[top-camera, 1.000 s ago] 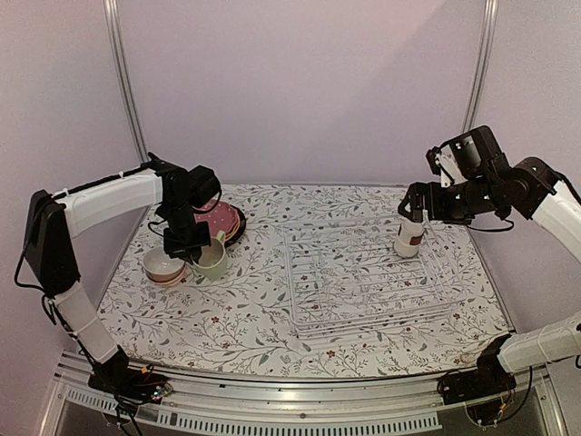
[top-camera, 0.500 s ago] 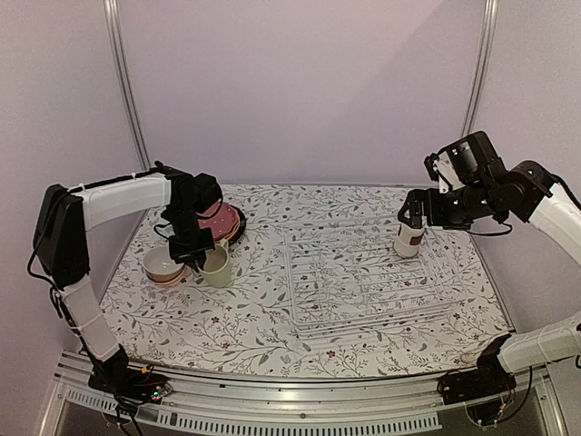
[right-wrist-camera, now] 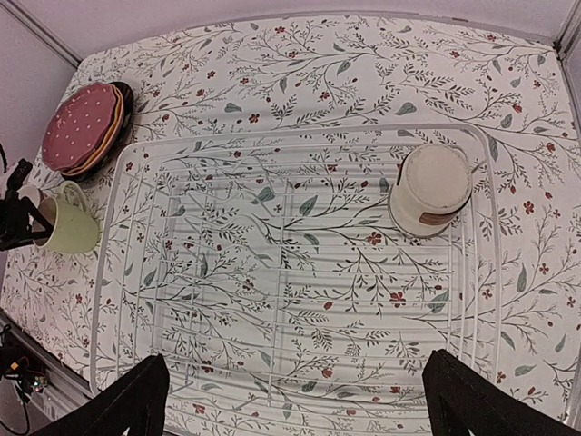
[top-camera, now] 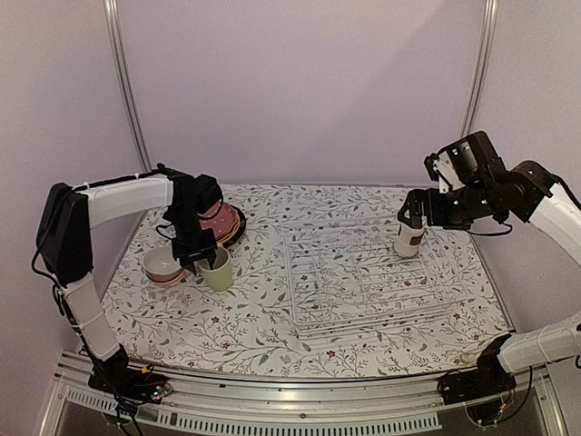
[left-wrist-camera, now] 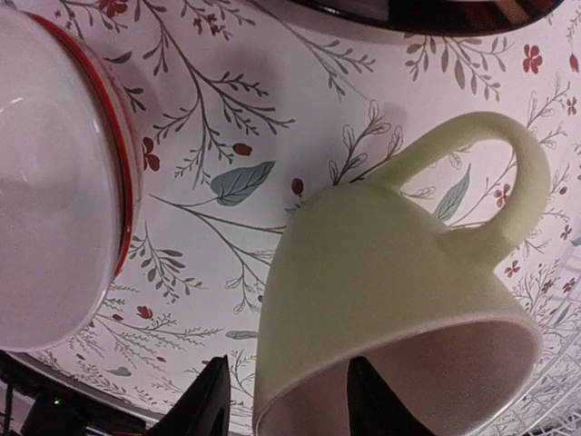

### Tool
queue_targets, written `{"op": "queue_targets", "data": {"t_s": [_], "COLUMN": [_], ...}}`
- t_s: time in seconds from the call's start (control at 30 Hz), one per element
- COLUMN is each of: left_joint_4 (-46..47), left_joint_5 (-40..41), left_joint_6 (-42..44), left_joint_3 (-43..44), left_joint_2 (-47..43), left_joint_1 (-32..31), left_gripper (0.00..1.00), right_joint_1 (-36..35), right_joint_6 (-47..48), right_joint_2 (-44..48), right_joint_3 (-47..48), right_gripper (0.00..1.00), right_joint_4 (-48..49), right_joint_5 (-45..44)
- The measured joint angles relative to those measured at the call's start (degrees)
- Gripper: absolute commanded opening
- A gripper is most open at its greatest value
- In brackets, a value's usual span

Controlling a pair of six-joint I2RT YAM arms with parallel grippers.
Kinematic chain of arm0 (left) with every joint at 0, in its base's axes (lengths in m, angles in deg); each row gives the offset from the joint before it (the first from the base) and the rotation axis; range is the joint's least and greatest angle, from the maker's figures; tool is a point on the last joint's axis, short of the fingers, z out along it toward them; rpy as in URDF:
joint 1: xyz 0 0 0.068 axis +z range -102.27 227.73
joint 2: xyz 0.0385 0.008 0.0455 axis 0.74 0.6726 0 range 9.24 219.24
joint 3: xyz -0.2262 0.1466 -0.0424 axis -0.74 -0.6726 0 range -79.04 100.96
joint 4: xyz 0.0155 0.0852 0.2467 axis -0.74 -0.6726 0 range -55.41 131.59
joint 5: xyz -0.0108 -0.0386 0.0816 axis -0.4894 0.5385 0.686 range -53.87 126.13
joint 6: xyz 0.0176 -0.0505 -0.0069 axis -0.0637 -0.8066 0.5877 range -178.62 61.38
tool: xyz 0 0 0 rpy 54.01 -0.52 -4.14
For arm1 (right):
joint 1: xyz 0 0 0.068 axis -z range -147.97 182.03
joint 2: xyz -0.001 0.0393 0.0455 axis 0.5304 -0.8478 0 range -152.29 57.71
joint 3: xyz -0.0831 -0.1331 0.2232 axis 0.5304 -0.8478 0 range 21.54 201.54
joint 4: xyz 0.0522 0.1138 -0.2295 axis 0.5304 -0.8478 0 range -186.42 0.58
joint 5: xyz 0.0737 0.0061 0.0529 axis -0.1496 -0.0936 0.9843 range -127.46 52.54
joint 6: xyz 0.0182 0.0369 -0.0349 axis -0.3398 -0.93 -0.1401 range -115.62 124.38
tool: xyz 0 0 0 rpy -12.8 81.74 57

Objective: Unload the mixed dishes from the dish rack
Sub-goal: Place the cup at the center of the board, then grab the cup from the dish rack.

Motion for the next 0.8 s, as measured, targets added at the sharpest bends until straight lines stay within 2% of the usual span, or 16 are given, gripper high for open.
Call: {"op": "queue_targets", "data": {"t_s": [0.07,0.17,0.33,0.43,0.6,0.8], "left_joint_4": [0.2,0.1,-0.7,-1.7,-0.9,5.3], "left_joint_5": [-0.4,-0.4,0.6,2.3,8.8,11.7], "left_joint_6": [0.0,0.4,1.4,2.8,6.9,10.4], "left_joint_3": [0.0,0.3,3.1,6.5,10.0,6.4], "left_joint_2": [-0.1,-1.1,-5.6,-9.3,-17.3,-29.0], "left_joint_1": [0.1,0.2,0.2,-0.2,-3.2,-5.9], "left_gripper": [0.64,0.72,0.76,0.98,1.00,0.99], "right_joint_1": [0.0,0.0,0.0,0.3,2.5,6.5], "right_joint_6": [0.0,0.2,0.7,1.6,2.8,3.5], "right_joint_2": [0.0,0.0,-0.7,-1.9,-5.3,-11.7], "right_joint_3": [0.0,0.0,0.0,0.0,0.0,0.0], "right_gripper": [0.99,0.99,0.99,0.99,0.99,0.99], "right_joint_4": [0.0,0.0,0.0,0.1,0.1,0.3], "right_joint_5": [0.0,-0.1,-0.4,-1.0,-2.1,-2.4]}}
